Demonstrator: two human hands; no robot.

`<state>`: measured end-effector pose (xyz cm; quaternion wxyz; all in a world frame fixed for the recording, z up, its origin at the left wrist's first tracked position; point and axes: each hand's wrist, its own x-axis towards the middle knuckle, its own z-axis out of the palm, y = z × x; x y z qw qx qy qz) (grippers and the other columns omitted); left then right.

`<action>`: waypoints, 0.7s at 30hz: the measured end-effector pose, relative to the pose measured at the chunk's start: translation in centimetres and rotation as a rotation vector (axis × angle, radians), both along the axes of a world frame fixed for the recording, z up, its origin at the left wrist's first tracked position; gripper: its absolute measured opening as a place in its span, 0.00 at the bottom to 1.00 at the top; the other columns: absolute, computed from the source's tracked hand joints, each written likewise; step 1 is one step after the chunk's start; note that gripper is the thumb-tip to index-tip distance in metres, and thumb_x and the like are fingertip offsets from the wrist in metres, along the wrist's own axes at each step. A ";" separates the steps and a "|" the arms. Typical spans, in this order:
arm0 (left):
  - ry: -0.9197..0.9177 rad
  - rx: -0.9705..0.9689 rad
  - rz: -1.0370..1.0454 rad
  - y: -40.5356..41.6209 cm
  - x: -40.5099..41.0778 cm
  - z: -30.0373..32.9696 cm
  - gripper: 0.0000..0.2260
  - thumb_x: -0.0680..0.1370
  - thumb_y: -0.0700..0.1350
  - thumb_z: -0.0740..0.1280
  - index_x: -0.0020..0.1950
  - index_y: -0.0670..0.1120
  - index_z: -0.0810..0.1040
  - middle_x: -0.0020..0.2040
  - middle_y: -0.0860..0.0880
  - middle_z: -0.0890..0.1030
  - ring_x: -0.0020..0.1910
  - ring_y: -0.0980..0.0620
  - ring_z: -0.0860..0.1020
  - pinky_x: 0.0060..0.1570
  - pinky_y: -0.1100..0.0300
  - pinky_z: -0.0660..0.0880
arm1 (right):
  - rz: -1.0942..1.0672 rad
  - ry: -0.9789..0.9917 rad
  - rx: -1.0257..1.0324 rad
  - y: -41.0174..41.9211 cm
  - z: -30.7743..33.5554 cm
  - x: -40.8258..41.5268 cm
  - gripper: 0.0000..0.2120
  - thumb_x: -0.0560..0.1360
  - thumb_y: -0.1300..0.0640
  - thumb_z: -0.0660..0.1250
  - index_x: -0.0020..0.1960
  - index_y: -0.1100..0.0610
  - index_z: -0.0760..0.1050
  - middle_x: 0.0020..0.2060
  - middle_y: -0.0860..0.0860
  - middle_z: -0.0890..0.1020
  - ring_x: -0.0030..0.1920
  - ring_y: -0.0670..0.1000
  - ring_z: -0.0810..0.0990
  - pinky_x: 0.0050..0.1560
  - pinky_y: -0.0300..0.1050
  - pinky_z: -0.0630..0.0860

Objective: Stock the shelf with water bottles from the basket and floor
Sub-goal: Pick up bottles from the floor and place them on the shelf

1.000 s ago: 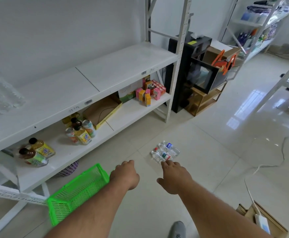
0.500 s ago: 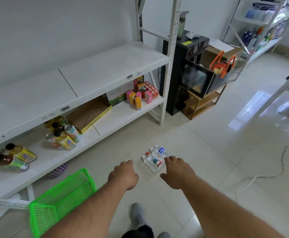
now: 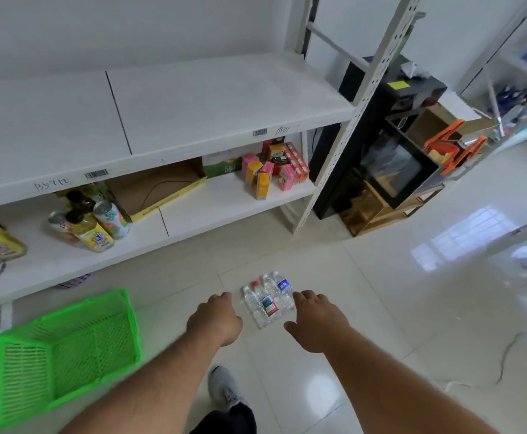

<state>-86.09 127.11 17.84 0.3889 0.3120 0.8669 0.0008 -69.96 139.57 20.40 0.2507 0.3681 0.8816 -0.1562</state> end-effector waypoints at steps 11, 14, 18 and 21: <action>-0.094 -0.009 0.199 4.0 -4.8 -3.0 0.29 0.78 0.55 0.61 0.77 0.50 0.60 0.74 0.46 0.66 0.69 0.42 0.69 0.64 0.52 0.70 | 0.069 -0.043 -0.097 5.7 -2.5 -5.6 0.30 0.78 0.41 0.61 0.75 0.54 0.61 0.71 0.53 0.69 0.69 0.56 0.69 0.67 0.52 0.71; -0.113 -0.006 0.263 4.7 -5.3 -4.0 0.30 0.77 0.55 0.61 0.77 0.50 0.59 0.74 0.46 0.66 0.69 0.42 0.69 0.65 0.52 0.70 | 0.098 -0.061 -0.115 7.8 -3.4 -6.3 0.30 0.79 0.42 0.61 0.75 0.55 0.61 0.71 0.53 0.68 0.69 0.56 0.69 0.67 0.52 0.70; -0.113 -0.005 0.375 5.9 -5.1 -5.0 0.31 0.77 0.56 0.62 0.78 0.50 0.58 0.75 0.46 0.65 0.70 0.43 0.69 0.66 0.52 0.70 | 0.180 -0.074 -0.143 10.9 -4.6 -6.9 0.29 0.79 0.43 0.61 0.75 0.56 0.61 0.71 0.53 0.68 0.70 0.56 0.68 0.67 0.51 0.70; -0.116 -0.012 0.463 7.2 -4.2 -5.8 0.30 0.78 0.56 0.62 0.78 0.50 0.58 0.75 0.46 0.65 0.71 0.43 0.68 0.66 0.51 0.69 | 0.244 -0.076 -0.176 13.9 -5.9 -7.6 0.28 0.79 0.43 0.61 0.75 0.55 0.62 0.71 0.53 0.69 0.70 0.56 0.68 0.67 0.51 0.70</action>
